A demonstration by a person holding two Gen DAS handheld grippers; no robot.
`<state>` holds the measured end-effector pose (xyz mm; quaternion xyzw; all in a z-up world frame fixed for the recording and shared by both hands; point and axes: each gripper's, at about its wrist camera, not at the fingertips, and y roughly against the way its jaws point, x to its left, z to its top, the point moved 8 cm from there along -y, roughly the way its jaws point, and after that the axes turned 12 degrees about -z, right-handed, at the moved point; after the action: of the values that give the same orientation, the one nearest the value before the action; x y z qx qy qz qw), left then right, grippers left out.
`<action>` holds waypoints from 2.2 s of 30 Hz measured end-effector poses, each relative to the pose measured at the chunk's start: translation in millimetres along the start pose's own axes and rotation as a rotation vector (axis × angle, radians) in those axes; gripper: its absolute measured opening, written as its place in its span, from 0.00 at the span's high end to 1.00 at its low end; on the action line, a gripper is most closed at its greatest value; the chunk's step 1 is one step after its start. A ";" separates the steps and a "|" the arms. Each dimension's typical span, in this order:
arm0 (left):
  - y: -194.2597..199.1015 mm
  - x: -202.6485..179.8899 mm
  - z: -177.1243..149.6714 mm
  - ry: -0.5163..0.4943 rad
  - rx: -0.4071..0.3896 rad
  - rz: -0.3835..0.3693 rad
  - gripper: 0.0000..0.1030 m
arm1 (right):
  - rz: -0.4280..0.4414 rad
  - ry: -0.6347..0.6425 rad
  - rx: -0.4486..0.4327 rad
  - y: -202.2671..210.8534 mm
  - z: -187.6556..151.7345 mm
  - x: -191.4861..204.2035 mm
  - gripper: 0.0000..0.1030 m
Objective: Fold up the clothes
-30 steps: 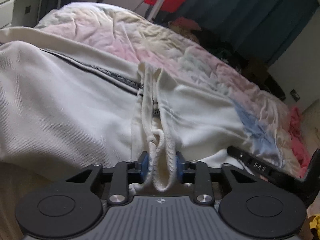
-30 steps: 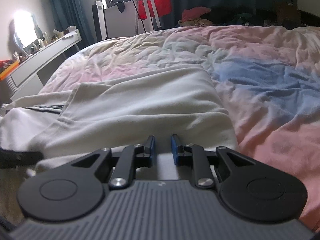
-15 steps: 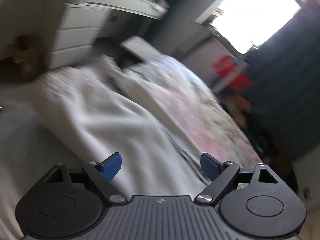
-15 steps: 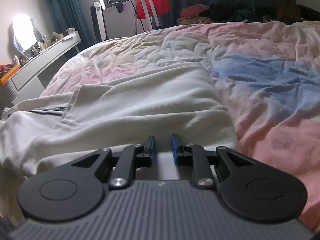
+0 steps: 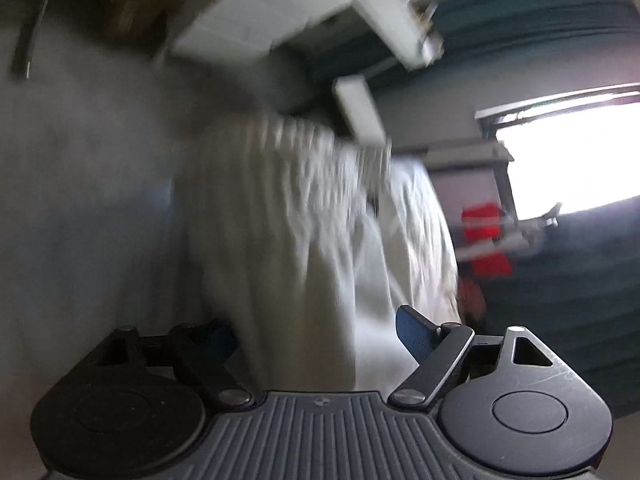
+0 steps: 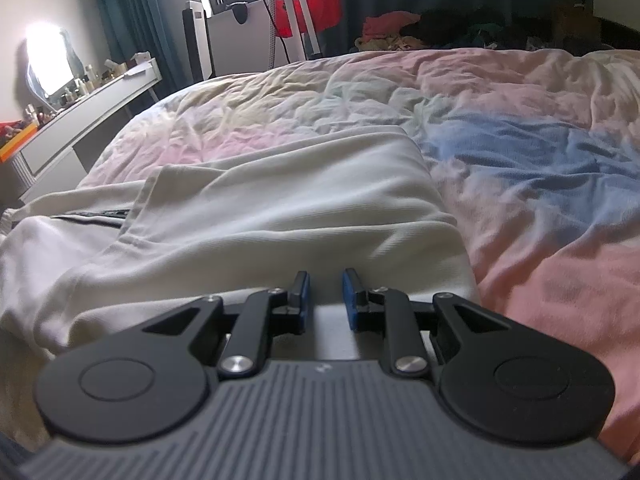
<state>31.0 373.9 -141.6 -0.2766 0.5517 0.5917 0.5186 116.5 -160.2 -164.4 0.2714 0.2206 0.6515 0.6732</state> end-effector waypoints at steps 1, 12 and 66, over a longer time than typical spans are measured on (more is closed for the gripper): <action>-4.5 0.4 4.9 -0.020 -0.018 0.005 0.29 | -0.003 0.019 -0.007 0.6 -1.2 3.0 0.79; -5.3 -103.1 1.5 -0.476 -0.239 0.157 0.80 | -0.036 0.087 -0.006 0.6 -3.7 13.7 0.79; -98.7 -202.4 -347.3 -1.156 0.372 -0.121 0.00 | 0.280 -0.689 0.024 30.8 18.8 -96.6 0.20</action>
<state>99.2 -29.5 -78.4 0.1539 0.2582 0.5092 0.8064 100.3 -257.8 -135.5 0.5104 -0.0505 0.6049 0.6091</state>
